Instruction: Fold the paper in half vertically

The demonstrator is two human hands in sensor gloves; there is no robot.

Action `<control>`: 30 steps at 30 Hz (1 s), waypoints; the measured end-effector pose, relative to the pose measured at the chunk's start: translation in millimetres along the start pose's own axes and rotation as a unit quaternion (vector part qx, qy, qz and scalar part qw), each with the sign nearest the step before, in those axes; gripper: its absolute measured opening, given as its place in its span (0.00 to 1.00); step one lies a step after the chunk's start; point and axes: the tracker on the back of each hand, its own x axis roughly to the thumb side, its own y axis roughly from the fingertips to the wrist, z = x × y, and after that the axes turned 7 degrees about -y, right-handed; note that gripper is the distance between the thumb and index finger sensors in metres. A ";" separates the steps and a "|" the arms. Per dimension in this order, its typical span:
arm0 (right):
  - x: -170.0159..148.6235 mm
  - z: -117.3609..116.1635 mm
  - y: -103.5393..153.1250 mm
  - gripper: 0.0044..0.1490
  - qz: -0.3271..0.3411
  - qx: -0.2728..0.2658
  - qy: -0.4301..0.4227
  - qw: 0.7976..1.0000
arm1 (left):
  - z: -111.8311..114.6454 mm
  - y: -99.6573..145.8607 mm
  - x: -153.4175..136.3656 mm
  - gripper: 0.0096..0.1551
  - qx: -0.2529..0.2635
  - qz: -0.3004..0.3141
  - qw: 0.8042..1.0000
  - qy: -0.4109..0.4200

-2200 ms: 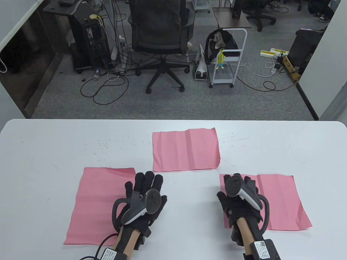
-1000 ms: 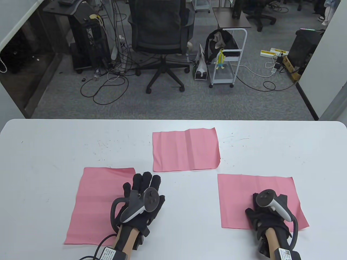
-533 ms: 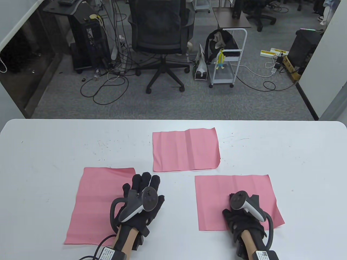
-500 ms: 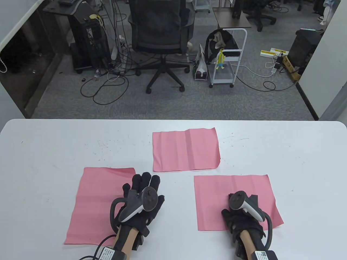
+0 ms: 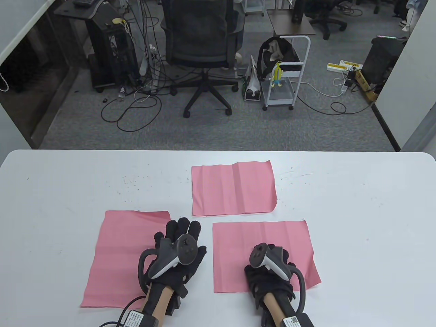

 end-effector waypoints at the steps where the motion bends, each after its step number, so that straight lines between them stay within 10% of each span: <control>1: 4.8 -1.8 0.6 0.46 -0.001 0.001 -0.003 1.000 | 0.2 -0.2 0.1 0.47 -0.001 0.000 1.000 0.000; 19: 58.0 -24.7 11.7 0.46 0.007 -0.015 0.055 0.998 | 7.9 -3.6 10.4 0.46 -0.025 0.015 0.999 -0.027; 30: 57.7 -24.8 12.0 0.46 0.010 -0.024 0.065 0.998 | 45.7 -16.9 26.5 0.46 -0.144 0.037 0.986 -0.071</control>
